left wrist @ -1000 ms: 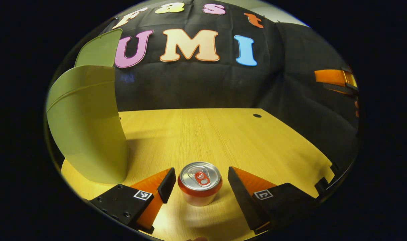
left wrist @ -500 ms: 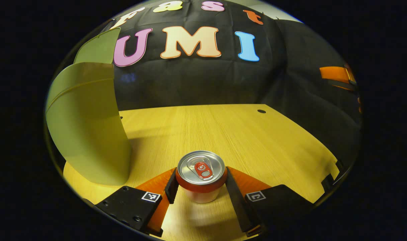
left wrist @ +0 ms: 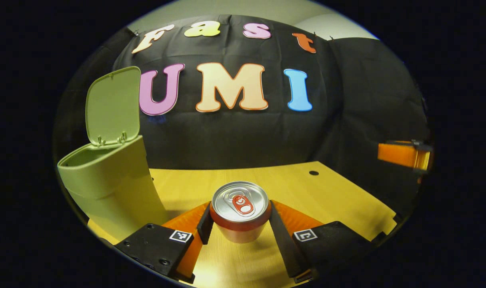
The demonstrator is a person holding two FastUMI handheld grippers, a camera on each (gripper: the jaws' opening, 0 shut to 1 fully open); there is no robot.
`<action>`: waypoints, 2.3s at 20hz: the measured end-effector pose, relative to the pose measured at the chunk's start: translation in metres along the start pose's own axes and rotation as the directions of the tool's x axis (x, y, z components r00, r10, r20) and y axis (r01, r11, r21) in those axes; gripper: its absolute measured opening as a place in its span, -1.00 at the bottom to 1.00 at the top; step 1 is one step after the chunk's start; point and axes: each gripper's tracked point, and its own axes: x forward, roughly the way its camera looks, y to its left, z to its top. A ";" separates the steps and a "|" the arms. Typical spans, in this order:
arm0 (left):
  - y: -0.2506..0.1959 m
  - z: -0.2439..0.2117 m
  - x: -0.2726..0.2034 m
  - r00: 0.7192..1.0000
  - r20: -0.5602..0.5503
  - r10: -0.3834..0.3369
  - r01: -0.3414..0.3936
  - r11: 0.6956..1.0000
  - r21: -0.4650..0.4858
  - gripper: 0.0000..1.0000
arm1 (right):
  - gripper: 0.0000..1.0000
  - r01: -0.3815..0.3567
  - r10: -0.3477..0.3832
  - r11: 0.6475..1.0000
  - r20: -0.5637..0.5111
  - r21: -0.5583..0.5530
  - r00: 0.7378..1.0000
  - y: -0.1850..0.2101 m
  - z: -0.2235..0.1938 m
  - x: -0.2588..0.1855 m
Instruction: Press the lid of the desktop garbage bin to open it, pick up the crumpled paper on the desktop and throw it into the bin, then pick up the pop can on the desktop and drop it into the bin, and finally close the garbage bin lid.
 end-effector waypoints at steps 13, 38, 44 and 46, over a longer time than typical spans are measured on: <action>0.118 0.127 -0.024 0.954 0.211 0.212 -0.212 0.977 -0.025 0.53 | 0.96 -0.081 0.080 0.994 0.019 0.068 0.997 0.047 0.008 0.017; 0.255 0.200 -0.070 0.902 0.306 0.304 -0.301 0.952 -0.060 0.73 | 0.96 -0.072 0.069 0.995 0.047 0.064 0.996 0.130 0.010 0.003; 0.292 0.269 -0.041 0.895 0.367 0.252 -0.245 0.967 -0.066 0.72 | 0.97 -0.035 0.032 0.995 0.038 0.091 0.999 0.151 0.001 0.004; 0.301 0.279 -0.027 0.903 0.360 0.234 -0.232 0.971 -0.049 0.70 | 0.96 -0.016 0.013 0.995 0.034 0.098 0.999 0.151 -0.001 0.004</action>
